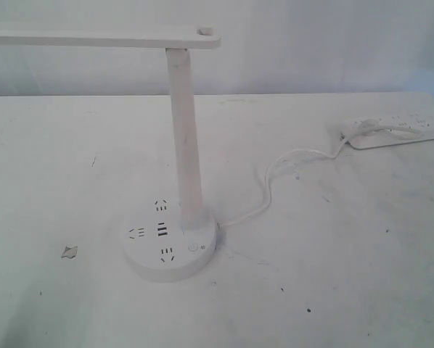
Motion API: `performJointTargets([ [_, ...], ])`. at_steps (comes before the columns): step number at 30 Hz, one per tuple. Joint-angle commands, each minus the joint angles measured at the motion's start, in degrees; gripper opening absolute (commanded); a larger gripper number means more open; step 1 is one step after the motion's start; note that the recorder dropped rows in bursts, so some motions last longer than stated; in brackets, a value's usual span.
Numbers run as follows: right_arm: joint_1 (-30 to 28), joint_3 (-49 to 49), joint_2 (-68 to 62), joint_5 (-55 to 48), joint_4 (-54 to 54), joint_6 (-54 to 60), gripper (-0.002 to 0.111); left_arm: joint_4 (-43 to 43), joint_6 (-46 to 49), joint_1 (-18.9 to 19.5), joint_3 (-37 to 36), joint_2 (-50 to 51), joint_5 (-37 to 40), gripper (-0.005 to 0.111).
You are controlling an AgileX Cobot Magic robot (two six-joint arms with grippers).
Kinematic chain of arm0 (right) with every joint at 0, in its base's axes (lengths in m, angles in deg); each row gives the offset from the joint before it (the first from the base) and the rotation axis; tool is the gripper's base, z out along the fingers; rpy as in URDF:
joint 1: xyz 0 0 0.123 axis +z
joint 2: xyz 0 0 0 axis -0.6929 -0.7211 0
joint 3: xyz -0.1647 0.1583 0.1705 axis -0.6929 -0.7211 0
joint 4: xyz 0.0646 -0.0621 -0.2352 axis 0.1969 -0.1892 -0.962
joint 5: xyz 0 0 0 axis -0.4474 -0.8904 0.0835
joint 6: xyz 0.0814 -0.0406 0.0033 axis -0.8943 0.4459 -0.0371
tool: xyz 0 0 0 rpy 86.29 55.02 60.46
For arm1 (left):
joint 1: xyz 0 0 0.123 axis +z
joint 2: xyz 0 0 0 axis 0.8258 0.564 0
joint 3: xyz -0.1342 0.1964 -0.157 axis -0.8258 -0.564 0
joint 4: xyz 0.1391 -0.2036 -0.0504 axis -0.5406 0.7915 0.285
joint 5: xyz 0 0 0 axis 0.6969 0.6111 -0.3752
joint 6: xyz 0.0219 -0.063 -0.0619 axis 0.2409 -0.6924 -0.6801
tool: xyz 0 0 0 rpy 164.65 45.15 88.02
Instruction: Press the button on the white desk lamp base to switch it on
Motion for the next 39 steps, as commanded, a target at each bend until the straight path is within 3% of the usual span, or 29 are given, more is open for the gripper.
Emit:
performJointTargets([
  [1,0.10,-0.11,0.34,24.97,6.05,-8.80,0.000,0.26,0.00,0.13,-0.11,0.06,-0.14,0.000],
  [2,0.10,-0.11,0.34,27.70,12.21,-11.90,0.000,0.26,0.00,0.13,-0.11,0.06,-0.14,0.000],
  [4,0.10,5.43,-2.93,22.68,26.31,-12.73,0.000,0.26,0.00,0.13,-0.11,0.06,-0.14,0.000],
  [10,0.10,24.20,-22.85,8.70,15.04,-15.35,0.000,0.26,0.00,0.13,-0.11,0.06,-0.14,0.000],
  [12,0.10,30.63,-30.09,0.92,11.75,-19.81,0.000,0.26,0.00,0.13,-0.11,0.06,-0.14,0.000],
  [13,0.10,36.02,-36.55,-8.82,10.62,-23.00,0.000,0.26,0.00,0.13,-0.11,0.06,-0.14,0.000],
  [17,0.10,40.65,-47.26,-26.05,11.15,-21.26,0.000,0.26,0.00,0.13,-0.11,0.06,-0.14,0.000],
  [22,2.47,39.82,-61.07,-37.43,21.25,-4.49,0.000,0.26,0.00,0.13,-0.11,0.06,-0.14,0.000],
  [24,5.05,39.82,-69.52,-42.03,38.05,15.98,0.000,0.26,0.00,0.13,-0.11,0.06,-0.14,0.000],
  [25,5.80,39.82,-74.36,-47.08,49.79,31.07,0.000,0.26,0.00,0.13,-0.11,0.06,-0.14,0.000],
  [27,6.25,39.82,-81.46,-57.07,64.68,49.27,0.000,0.26,0.00,0.13,-0.11,0.06,-0.14,0.000],
  [30,6.27,40.25,-90.35,-63.23,78.62,56.24,0.000,0.26,0.00,0.13,-0.11,0.06,-0.14,0.000],
  [33,6.50,42.02,-96.52,-65.25,79.40,58.89,0.000,0.26,0.00,0.13,-0.11,0.06,-0.14,0.000],
  [39,15.05,48.61,-106.51,-65.48,79.40,59.09,0.000,0.26,0.00,0.13,-0.11,0.06,-0.14,0.000],
])
